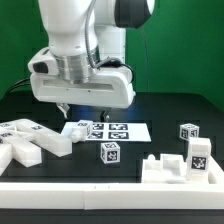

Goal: Assemble chair

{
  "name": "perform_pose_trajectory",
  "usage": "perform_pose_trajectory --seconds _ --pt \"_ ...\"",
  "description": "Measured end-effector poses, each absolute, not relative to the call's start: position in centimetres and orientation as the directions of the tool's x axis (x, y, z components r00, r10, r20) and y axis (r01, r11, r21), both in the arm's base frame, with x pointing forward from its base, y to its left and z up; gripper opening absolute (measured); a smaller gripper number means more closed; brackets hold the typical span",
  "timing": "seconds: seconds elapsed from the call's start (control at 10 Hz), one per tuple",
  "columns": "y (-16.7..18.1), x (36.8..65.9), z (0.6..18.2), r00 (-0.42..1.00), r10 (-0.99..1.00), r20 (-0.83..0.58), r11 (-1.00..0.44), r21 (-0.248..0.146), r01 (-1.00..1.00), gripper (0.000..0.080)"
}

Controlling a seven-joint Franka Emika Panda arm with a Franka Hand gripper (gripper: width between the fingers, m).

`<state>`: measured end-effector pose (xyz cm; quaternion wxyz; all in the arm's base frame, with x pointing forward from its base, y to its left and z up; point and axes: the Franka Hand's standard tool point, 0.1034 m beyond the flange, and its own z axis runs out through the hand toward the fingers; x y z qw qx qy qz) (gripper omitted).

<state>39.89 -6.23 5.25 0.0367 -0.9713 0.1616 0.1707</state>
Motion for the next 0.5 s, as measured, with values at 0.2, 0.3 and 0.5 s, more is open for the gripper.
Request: perform_pose_trajectory --seconds 0.2,0.3,0.5 --pt "-6.3 40.0 5.2 0.890 -0.300 -0.343 -0.946 -0.015 -0.325 0.0649" --pt "-6.5 39.8 4.7 0.893 -0.302 -0.335 -0.946 -0.011 -0.324 0.0649" --pt "-8.1 37.7 2.7 0.900 -0.278 -0.336 -0.955 -0.009 -0.298 0.0649"
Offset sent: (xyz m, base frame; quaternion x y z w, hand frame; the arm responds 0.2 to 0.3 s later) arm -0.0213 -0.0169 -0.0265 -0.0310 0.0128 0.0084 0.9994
